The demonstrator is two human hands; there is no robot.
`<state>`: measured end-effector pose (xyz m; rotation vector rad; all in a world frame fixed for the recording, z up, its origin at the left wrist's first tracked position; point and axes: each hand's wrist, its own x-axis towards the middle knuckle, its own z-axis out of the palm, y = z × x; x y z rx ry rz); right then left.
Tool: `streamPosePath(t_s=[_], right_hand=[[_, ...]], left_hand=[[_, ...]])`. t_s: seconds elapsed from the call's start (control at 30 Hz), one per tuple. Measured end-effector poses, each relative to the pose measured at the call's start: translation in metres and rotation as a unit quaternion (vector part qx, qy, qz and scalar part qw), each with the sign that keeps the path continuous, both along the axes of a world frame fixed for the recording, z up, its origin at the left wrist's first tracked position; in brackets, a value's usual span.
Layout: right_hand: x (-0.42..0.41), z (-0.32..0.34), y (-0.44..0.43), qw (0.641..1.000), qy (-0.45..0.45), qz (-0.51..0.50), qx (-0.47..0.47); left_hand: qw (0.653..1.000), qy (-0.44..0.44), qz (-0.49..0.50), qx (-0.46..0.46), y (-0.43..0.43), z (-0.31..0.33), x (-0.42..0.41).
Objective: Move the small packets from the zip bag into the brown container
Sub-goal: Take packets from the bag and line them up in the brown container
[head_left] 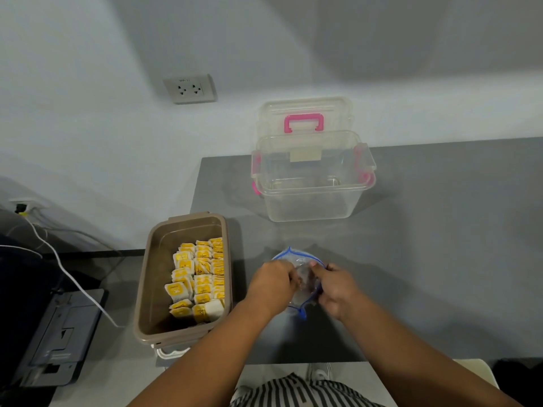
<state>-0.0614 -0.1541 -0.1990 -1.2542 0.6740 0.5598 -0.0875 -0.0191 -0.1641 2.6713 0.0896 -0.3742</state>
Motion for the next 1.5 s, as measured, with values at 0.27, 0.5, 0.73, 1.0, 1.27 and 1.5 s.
streamPosePath(t_s=[0.27, 0.5, 0.73, 1.0, 1.27, 1.5], right_hand=[[0.001, 0.002, 0.007, 0.995, -0.043, 0.048, -0.076], [0.008, 0.007, 0.013, 0.966, -0.101, 0.118, -0.208], [0.007, 0.005, 0.025, 0.99, -0.058, 0.093, -0.091], [0.009, 0.006, 0.043, 0.995, -0.046, 0.078, -0.045], [0.007, -0.005, 0.065, 0.995, -0.041, 0.079, -0.041], [0.0, -0.017, 0.073, 0.994, -0.033, 0.079, -0.075]], left_hand=[[0.997, 0.014, 0.003, -0.074, 0.016, 0.015, 0.008], [0.997, 0.044, -0.047, -0.039, 0.033, 0.027, 0.01], [0.997, -0.014, 0.001, -0.071, 0.043, 0.039, 0.007], [0.986, -0.114, 0.029, -0.121, 0.09, 0.105, 0.001], [0.992, -0.118, 0.021, -0.033, 0.174, 0.138, -0.023], [0.981, 0.093, -0.136, 0.106, 0.206, 0.12, -0.024]])
